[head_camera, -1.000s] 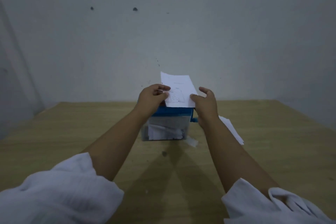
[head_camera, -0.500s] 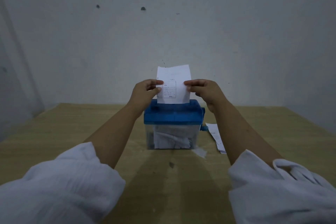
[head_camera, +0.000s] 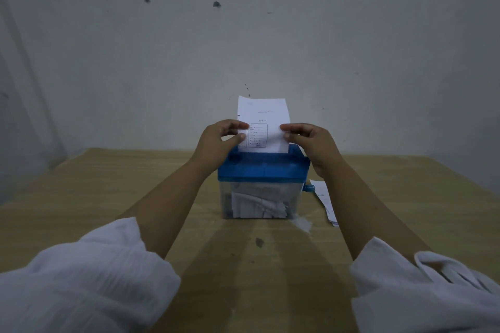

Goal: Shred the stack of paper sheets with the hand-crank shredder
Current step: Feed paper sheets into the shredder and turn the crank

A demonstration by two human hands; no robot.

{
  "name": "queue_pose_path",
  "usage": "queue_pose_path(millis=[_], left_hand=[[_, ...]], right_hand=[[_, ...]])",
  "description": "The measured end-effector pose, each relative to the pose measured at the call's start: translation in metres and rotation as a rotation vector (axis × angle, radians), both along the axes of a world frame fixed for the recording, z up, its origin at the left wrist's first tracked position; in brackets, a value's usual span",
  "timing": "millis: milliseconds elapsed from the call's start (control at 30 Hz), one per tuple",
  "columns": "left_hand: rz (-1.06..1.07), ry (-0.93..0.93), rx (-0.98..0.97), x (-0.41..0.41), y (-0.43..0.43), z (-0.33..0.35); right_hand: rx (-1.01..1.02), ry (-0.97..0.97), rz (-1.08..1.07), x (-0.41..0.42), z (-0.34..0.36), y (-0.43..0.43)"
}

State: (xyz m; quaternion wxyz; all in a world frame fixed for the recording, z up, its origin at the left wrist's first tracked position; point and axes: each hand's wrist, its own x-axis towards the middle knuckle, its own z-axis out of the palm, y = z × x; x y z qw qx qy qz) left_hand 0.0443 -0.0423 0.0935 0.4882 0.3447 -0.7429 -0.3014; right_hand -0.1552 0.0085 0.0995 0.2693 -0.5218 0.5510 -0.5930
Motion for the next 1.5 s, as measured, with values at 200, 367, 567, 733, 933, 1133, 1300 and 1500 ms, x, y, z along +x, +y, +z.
queue_pose_path(millis=[200,367,567,733,933,1133,1300,1500], left_hand=[[0.026,0.018,0.031,0.008,-0.004,-0.005],[0.039,0.003,0.009,0.007,-0.002,-0.006],[0.282,-0.208,-0.207,-0.005,0.004,-0.011],[0.242,-0.470,-0.457,-0.025,0.023,-0.012],[0.167,-0.696,-0.445,-0.040,0.029,-0.017],[0.226,-0.934,-0.378,-0.046,0.030,-0.027],[0.257,-0.971,-0.386,-0.047,0.030,-0.027],[0.263,-0.989,-0.388,-0.048,0.036,-0.025]], right_hand=[[-0.022,0.051,0.029,0.004,0.000,-0.001],[-0.024,0.036,0.001,0.000,-0.003,-0.003],[-0.053,0.139,-0.027,-0.003,0.002,-0.004],[-0.056,0.222,-0.035,-0.010,0.005,-0.005],[-0.084,0.168,0.025,-0.011,-0.002,-0.003],[-0.062,0.175,-0.019,-0.012,-0.012,-0.005],[-0.026,0.084,-0.078,-0.012,-0.036,0.005],[-0.032,0.009,-0.057,-0.004,-0.047,0.016]])
